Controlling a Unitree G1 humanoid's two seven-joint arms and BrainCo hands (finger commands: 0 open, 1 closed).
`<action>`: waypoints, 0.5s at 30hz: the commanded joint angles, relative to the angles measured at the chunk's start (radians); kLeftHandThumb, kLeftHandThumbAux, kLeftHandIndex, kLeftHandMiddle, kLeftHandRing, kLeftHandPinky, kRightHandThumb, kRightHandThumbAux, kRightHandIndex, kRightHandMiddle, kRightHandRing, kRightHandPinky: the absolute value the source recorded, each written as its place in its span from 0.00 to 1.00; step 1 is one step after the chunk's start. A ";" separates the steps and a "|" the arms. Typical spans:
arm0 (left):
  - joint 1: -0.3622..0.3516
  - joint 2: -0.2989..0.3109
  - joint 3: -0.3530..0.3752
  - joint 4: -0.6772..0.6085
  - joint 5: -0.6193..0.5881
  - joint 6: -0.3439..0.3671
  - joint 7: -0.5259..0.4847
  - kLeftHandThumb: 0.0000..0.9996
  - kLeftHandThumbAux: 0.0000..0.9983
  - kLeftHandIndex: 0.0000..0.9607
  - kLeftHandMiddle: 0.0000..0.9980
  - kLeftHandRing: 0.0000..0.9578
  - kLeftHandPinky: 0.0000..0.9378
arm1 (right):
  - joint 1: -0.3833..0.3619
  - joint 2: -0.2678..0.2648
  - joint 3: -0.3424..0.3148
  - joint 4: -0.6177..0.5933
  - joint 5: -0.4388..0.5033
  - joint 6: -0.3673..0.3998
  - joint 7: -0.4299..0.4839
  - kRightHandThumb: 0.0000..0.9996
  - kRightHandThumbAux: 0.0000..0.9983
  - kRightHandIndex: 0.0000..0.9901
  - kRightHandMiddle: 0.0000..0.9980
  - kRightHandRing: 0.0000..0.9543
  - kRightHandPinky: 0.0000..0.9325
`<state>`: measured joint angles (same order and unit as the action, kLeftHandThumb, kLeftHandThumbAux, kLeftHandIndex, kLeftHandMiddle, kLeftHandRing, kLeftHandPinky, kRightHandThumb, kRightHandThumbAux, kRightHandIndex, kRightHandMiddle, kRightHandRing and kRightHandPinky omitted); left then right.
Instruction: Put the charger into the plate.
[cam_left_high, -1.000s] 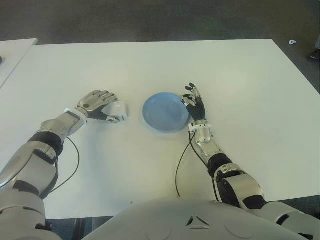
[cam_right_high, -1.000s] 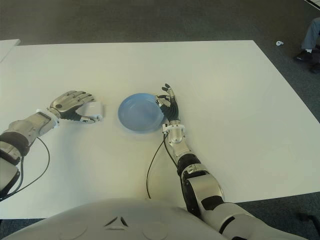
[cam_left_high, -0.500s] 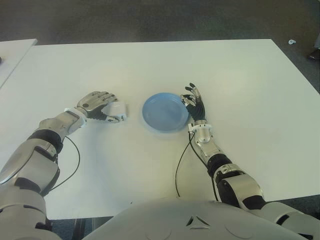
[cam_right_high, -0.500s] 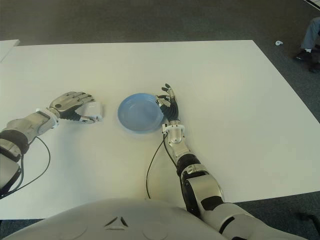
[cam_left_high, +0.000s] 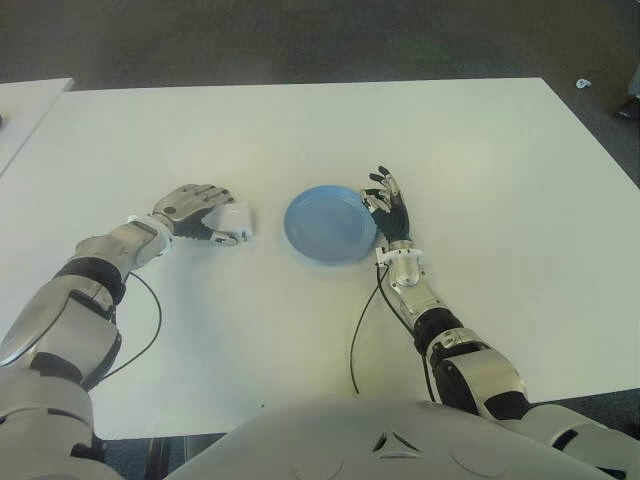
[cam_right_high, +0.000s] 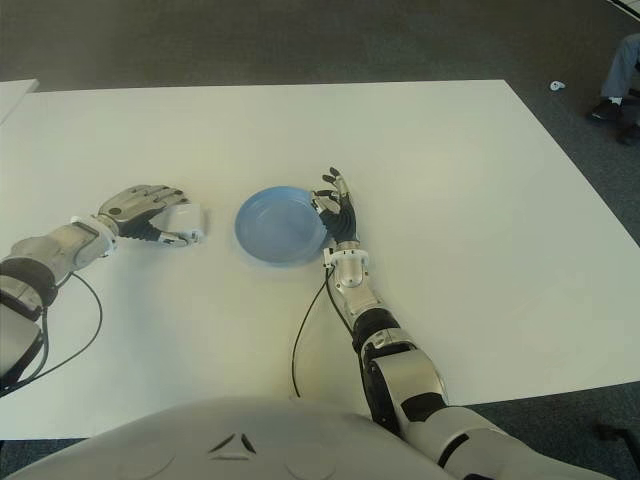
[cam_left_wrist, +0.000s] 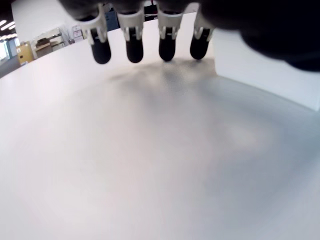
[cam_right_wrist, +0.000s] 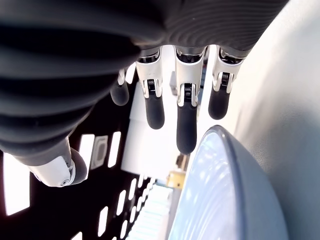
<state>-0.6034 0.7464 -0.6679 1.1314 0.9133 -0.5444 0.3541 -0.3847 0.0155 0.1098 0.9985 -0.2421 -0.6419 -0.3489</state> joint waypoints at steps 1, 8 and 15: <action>0.018 -0.030 0.042 0.016 -0.067 -0.020 -0.066 0.55 0.32 0.26 0.45 0.46 0.48 | 0.108 0.015 0.007 0.076 -0.004 0.080 0.004 0.00 0.53 0.00 0.20 0.30 0.19; 0.039 -0.057 0.103 0.005 -0.147 0.033 -0.099 0.72 0.67 0.45 0.74 0.78 0.83 | 0.105 0.019 0.001 0.080 0.001 0.088 0.004 0.00 0.52 0.00 0.20 0.30 0.19; 0.093 -0.074 0.157 -0.100 -0.212 0.088 -0.156 0.74 0.69 0.46 0.83 0.86 0.90 | 0.097 0.023 -0.012 0.094 0.011 0.087 0.001 0.00 0.50 0.00 0.20 0.32 0.23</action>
<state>-0.5600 0.6897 -0.5184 1.0456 0.7150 -0.4779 0.2436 -0.3883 0.0261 0.1003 1.0051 -0.2365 -0.6394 -0.3512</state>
